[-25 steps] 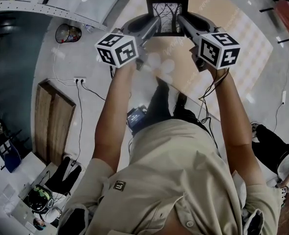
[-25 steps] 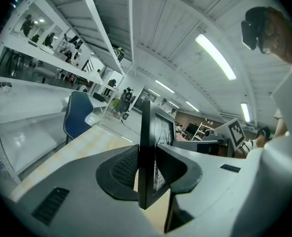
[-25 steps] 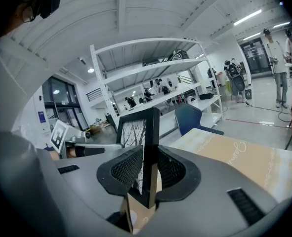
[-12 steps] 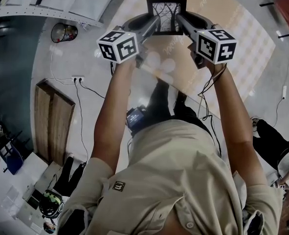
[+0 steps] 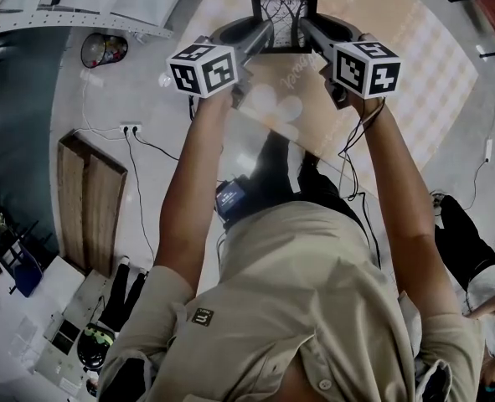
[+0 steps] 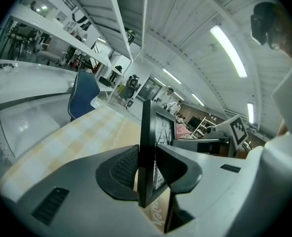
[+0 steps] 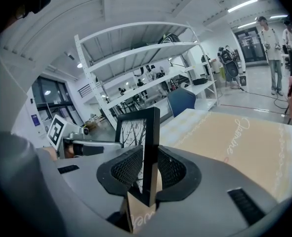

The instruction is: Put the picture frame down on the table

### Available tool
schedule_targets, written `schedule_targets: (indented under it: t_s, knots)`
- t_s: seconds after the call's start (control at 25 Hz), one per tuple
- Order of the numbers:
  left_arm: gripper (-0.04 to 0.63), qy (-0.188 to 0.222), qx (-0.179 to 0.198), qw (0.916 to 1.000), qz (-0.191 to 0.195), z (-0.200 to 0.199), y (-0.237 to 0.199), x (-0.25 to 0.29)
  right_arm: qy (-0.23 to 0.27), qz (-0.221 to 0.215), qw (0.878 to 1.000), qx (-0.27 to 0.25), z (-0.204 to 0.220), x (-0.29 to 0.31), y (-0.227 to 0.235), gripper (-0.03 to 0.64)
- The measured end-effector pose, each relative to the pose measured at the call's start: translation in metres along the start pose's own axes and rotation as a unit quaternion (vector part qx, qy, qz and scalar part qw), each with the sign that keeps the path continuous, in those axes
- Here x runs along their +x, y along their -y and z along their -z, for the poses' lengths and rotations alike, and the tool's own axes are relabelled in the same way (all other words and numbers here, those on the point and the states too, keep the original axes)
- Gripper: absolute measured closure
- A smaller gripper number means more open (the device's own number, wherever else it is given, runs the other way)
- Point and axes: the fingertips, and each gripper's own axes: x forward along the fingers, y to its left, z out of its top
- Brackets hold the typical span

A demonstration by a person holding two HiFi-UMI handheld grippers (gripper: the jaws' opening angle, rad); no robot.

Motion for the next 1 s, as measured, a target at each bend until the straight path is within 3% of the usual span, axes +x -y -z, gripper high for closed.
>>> schedule_targets:
  t_s: [1.0]
  knots:
    - [0.499,-0.056,-0.013,0.9981,-0.024,0.042,-0.037,0.029,-0.053,0.024,0.998,0.010,0.041,0.030,0.030,0.534]
